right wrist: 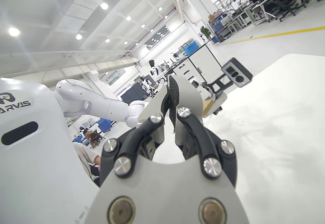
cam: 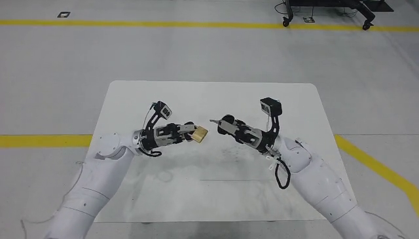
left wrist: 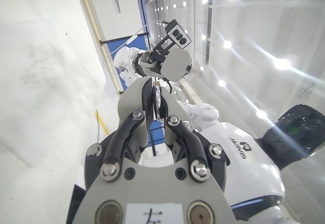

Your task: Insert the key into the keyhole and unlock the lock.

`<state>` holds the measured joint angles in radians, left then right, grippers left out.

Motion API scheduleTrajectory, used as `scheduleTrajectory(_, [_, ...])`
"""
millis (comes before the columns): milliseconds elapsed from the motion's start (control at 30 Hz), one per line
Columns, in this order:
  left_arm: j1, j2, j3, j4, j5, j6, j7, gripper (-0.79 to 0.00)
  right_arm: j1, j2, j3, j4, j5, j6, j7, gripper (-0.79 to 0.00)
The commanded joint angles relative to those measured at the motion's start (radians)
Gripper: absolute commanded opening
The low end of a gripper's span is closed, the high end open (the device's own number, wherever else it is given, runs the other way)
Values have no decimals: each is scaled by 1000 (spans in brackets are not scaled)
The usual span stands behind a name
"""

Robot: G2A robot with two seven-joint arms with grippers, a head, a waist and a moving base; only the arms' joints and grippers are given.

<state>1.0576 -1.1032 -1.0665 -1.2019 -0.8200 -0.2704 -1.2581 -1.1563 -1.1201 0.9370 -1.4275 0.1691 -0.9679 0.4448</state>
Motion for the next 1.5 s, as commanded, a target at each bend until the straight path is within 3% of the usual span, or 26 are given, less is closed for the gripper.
scheduleTrajectory(0, [-15,-8,5,44,-69,13,-43,-785,16,-10,-20,21,-15,-8,-18,-785])
scheduleTrajectory(167, [-45,-21,6,111,-147,13,-108,-785,34,-32,-58,64,-16,-36,-55,-785])
scheduleTrajectory(600, [-72,-44,34,155,-158,23,-171,-785,116,-80,-146,159,9,-44,-28,-785])
scheduleTrajectory(1000, [-85,-53,38,165,-127,29,-248,-785,138,-95,-98,217,7,-44,-77,-785])
scheduleTrajectory(1133, [-97,-51,30,169,-67,-25,-257,-785,136,-97,-85,213,20,-44,-69,-785])
scheduleTrajectory(1467, [-56,-39,-6,70,0,-57,-235,-785,143,-101,-68,229,39,-37,-24,-785])
